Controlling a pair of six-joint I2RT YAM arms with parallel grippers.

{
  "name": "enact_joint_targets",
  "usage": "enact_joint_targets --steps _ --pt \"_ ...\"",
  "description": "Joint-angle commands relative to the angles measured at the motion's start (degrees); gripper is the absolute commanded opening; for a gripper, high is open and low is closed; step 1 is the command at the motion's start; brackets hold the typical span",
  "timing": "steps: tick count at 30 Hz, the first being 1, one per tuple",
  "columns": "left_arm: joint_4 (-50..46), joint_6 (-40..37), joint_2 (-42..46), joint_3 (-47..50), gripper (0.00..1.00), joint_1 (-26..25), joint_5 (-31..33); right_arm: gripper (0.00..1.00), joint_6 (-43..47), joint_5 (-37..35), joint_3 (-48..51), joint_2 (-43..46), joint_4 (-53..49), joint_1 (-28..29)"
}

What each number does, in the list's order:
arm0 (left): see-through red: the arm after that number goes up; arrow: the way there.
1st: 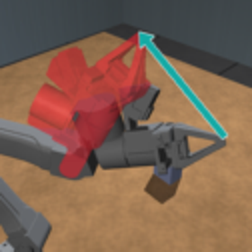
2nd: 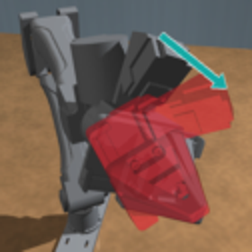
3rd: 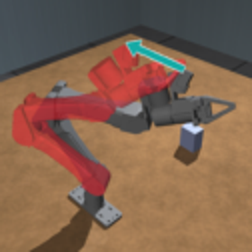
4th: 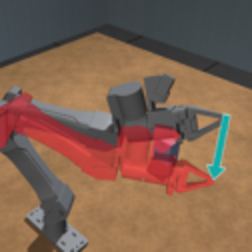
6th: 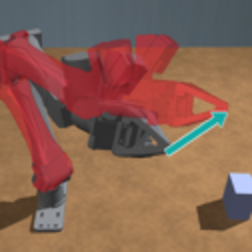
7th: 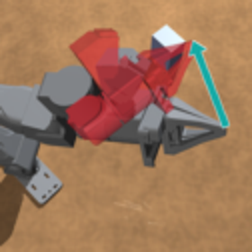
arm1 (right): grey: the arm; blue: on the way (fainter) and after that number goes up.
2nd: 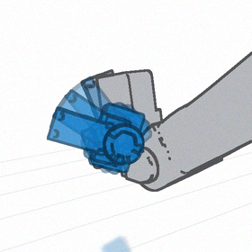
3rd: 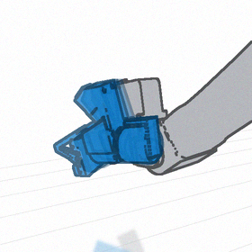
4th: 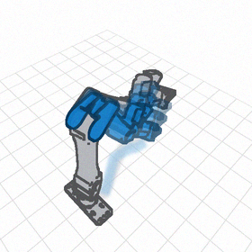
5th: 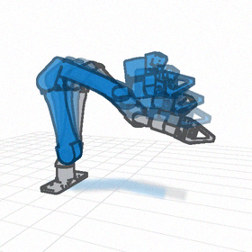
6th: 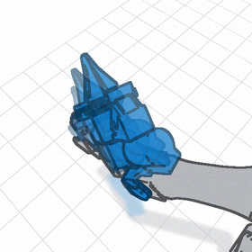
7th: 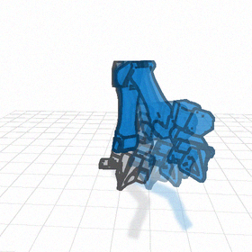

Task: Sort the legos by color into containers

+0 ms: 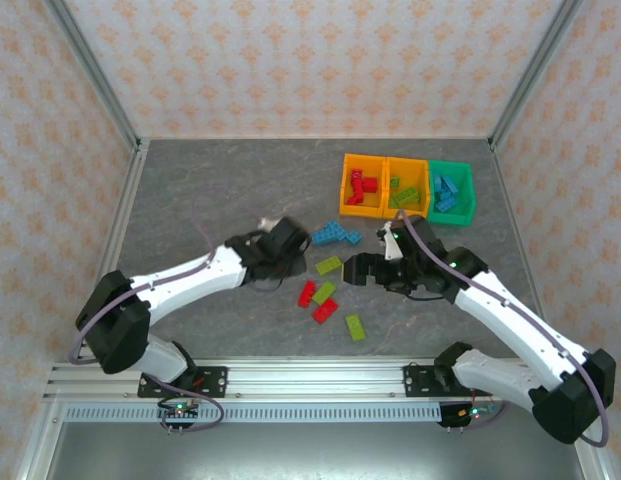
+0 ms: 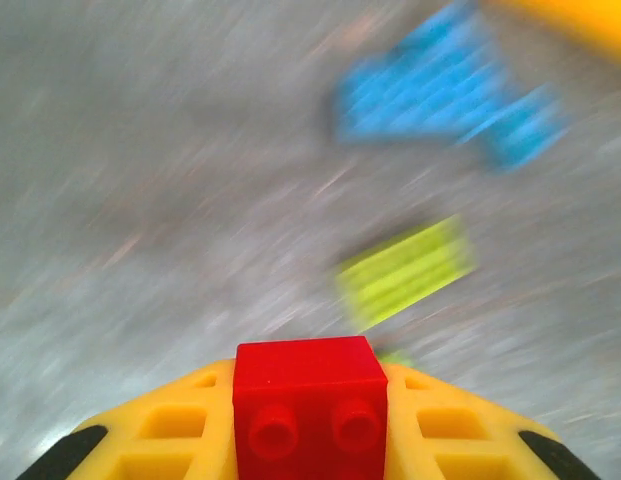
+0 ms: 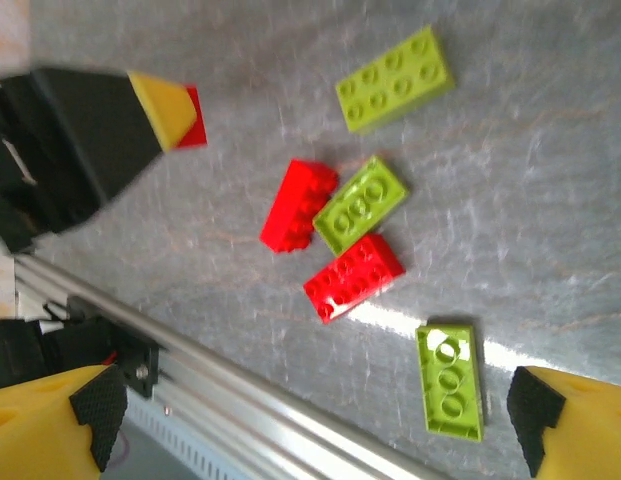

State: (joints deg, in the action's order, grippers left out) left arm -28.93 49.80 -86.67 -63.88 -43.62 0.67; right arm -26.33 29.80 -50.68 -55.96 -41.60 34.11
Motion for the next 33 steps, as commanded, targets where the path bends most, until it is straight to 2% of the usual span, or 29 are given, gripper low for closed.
enact_joint_targets --steps 1,4,7,11,16,19,21,23,25,27,29,33 --pt "1.2 -8.6 -9.7 -15.9 0.22 0.1 9.9 0.99 -3.4 -14.2 -1.1 5.9 0.3 0.2" --pt "1.0 -13.5 -21.7 -32.2 0.21 0.9 13.6 0.99 -5.3 -22.0 -1.2 8.5 -2.4 0.0" --pt "-2.4 -16.2 -34.6 -49.2 0.21 1.9 15.4 0.99 -6.1 -23.6 -1.6 9.5 -4.8 0.0" --pt "-4.1 -21.0 -46.9 -67.2 0.22 2.2 16.3 0.99 -6.7 -24.8 -1.1 11.1 -6.6 0.0" --pt "-7.0 -22.7 -55.6 -80.8 0.46 2.9 16.3 0.99 -6.6 -25.5 -0.8 12.4 -7.4 0.0" --pt "-8.5 -23.2 -54.7 -82.1 0.52 2.9 14.7 0.99 -6.5 -25.7 -0.9 12.5 -7.7 0.0" --pt "-10.2 -23.5 -51.8 -80.7 0.51 2.8 13.5 0.99 -6.7 -26.5 -0.7 12.3 -7.5 0.0" --pt "-9.8 -23.6 -46.2 -74.6 0.50 2.7 11.6 0.99 -6.7 -27.3 -0.3 11.9 -7.4 0.1" --pt "-4.7 -22.0 -36.8 -60.8 0.49 2.8 8.1 0.99 -6.3 -27.7 -0.1 10.7 -7.2 0.0" --pt "5.3 -20.8 -24.7 -42.3 0.49 2.3 3.9 0.99 -6.1 -28.0 -0.2 8.8 -7.1 0.0" --pt "11.1 -21.3 -12.9 -27.9 0.48 1.4 2.4 1.00 -5.6 -27.0 -0.1 6.4 -6.1 0.1" --pt "9.0 -28.1 5.9 -10.5 0.47 -1.8 2.7 0.98 -5.1 -20.3 -1.4 -1.3 -0.9 0.6"
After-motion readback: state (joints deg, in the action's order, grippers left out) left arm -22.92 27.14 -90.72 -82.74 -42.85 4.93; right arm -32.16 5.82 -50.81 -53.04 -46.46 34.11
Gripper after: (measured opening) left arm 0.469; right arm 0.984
